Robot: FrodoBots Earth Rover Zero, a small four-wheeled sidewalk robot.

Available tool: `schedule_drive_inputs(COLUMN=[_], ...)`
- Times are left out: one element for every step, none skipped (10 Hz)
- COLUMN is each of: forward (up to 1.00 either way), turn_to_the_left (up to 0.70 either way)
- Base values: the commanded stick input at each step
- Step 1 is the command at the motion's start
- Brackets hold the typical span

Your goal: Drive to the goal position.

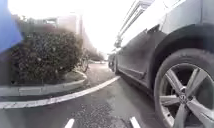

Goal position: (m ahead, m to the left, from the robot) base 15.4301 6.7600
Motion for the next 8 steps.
schedule_drive_inputs(forward=[0.7, 0.7, 0.7, 0.7, 0.7, 0.7, 0.7, 0.7], turn_to_the_left=[0.0, 0.0, 0.0, 0.0, 0.0, 0.0, 0.0, 0.0])
